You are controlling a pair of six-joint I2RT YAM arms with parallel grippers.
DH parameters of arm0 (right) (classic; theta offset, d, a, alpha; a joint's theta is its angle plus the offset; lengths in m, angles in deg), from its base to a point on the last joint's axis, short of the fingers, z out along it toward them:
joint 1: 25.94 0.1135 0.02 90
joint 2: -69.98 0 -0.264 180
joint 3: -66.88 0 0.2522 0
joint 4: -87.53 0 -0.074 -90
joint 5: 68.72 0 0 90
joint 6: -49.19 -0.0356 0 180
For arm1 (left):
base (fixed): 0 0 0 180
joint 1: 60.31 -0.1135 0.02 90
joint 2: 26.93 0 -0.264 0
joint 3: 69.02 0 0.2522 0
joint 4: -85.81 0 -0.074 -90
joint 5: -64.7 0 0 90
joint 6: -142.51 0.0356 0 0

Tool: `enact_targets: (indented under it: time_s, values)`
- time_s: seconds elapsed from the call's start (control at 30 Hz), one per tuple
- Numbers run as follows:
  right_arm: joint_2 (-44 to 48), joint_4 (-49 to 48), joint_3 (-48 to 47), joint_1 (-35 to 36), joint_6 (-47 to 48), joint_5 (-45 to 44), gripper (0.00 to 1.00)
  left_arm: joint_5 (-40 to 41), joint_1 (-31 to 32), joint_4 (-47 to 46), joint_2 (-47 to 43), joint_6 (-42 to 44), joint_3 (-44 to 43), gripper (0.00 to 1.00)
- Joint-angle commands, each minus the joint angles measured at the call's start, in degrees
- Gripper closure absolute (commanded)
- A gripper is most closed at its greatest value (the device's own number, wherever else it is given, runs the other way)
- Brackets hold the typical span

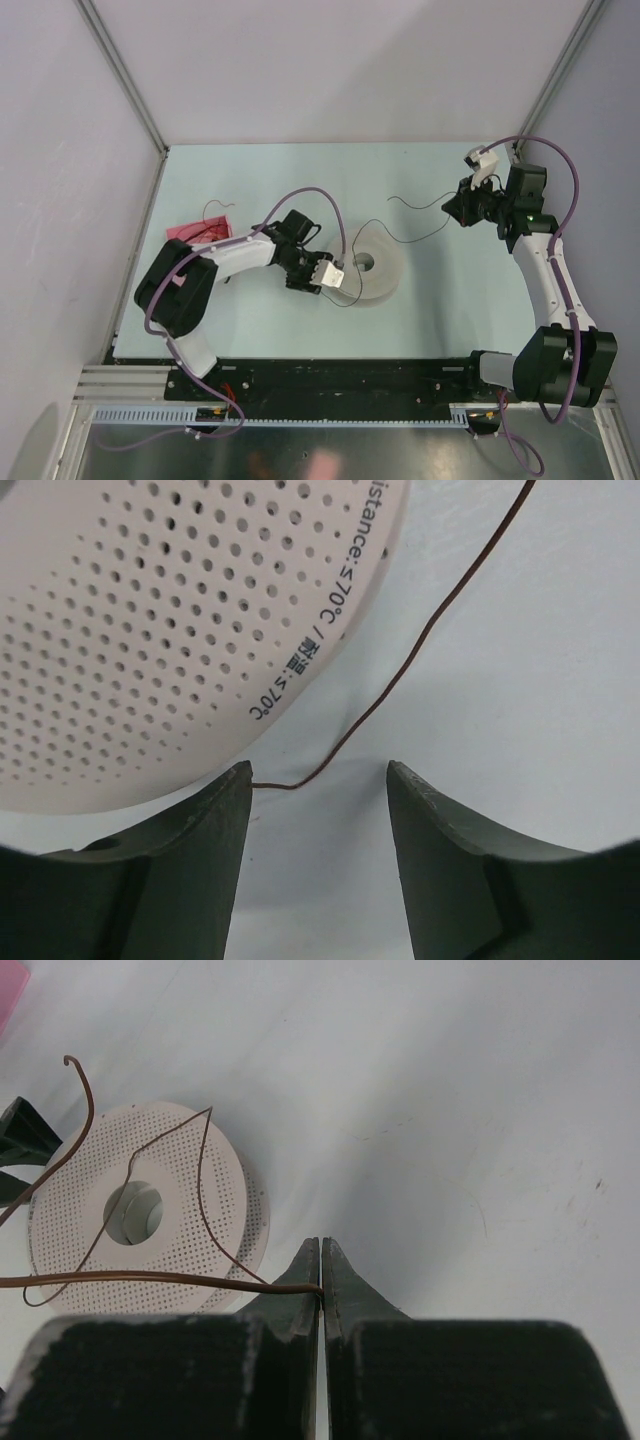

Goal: Wrap the cables

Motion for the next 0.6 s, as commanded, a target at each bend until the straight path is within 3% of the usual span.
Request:
enact_targets:
  time_s: [0.0, 0.07, 0.3, 0.47, 0.53, 0.57]
  values:
    - [0.76, -0.55, -0.37, -0.32, 0.75, 1.14, 1.0, 0.48, 0.55, -0.58, 1.42, 0.16, -2.18, 0.42]
    - [0.72, -0.44, -0.37, -0.37, 1.15, 0.88, 1.0, 0.92, 0.55, -0.58, 2.07, 0.22, -2.4, 0.5]
    - [1.24, 2.06, -0.33, -3.27, 1.96, 1.78, 1.0, 1.64, 0.59, -0.48, 0.53, -2.42, -1.68, 0.96]
    - [1.28, 8.99, -0.39, -8.67, 6.04, 3.18, 0.94, 4.21, 0.52, -0.24, -6.95, -6.31, -0.16, 1.0]
    - [0.72, 13.98, -0.4, -11.27, 9.0, 5.28, 0.8, 5.1, 0.55, 0.05, -10.77, -8.34, -0.51, 1.0]
    - [0.45, 16.38, -0.36, -12.35, 10.52, 6.22, 0.67, 5.69, 0.54, 0.23, -12.45, -9.23, -1.01, 1.0]
